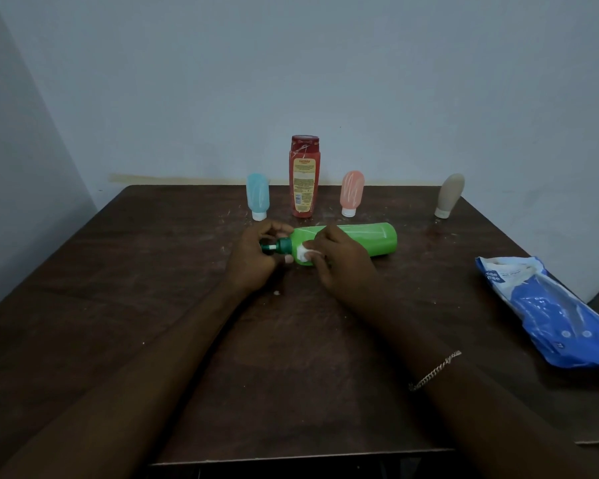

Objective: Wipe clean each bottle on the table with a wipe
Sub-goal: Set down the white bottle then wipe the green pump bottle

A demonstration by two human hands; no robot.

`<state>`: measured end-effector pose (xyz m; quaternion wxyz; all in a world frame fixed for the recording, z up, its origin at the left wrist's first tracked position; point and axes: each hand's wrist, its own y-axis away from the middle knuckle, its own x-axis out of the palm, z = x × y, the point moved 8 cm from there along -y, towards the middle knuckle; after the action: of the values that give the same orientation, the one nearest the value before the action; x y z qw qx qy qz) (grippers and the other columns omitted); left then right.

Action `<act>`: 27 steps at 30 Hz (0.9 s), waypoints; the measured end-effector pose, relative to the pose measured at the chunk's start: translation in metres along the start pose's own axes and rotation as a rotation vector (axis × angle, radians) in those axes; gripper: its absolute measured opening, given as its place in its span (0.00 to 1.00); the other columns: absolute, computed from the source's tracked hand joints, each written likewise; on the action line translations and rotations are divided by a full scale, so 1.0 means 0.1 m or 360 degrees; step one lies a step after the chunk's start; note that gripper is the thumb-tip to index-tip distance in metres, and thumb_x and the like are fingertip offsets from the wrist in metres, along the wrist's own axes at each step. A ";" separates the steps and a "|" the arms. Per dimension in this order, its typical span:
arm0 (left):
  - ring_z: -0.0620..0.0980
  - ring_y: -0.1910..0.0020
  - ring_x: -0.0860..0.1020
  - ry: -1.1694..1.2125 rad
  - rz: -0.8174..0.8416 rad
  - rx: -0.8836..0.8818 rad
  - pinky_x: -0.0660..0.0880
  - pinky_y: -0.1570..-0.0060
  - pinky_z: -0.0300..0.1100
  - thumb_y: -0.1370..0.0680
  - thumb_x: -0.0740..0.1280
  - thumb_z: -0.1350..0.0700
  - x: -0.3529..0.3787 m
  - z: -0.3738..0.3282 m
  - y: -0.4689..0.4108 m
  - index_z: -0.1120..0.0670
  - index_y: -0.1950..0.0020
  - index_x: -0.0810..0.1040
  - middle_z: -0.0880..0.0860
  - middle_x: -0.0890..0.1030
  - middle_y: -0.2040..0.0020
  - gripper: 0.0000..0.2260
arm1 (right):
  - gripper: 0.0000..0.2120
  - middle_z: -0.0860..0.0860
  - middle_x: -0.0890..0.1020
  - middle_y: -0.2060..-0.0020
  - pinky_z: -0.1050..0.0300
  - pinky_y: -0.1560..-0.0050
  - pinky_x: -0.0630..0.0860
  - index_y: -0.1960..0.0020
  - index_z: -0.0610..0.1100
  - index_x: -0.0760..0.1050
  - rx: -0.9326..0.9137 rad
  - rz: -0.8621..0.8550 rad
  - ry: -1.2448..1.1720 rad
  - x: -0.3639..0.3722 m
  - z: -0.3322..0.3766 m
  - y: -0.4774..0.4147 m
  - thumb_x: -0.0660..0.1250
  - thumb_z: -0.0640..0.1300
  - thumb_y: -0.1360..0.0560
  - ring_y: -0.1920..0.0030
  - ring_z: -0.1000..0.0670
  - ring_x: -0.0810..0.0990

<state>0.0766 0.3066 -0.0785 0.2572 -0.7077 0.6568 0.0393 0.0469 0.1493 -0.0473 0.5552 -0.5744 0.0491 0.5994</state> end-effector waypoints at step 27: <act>0.40 0.43 0.78 -0.0088 0.0374 -0.0133 0.75 0.46 0.39 0.34 0.81 0.56 0.24 0.00 -0.09 0.47 0.41 0.79 0.43 0.82 0.44 0.24 | 0.09 0.47 0.79 0.50 0.58 0.49 0.74 0.44 0.43 0.81 0.0174 -0.0133 -0.0056 -0.07 -0.20 0.00 0.69 0.41 0.24 0.52 0.55 0.74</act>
<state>0.0888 0.2851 -0.0852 0.2392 -0.6347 0.7256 0.1159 0.0576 0.1316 -0.0487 0.6110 -0.5343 0.0479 0.5822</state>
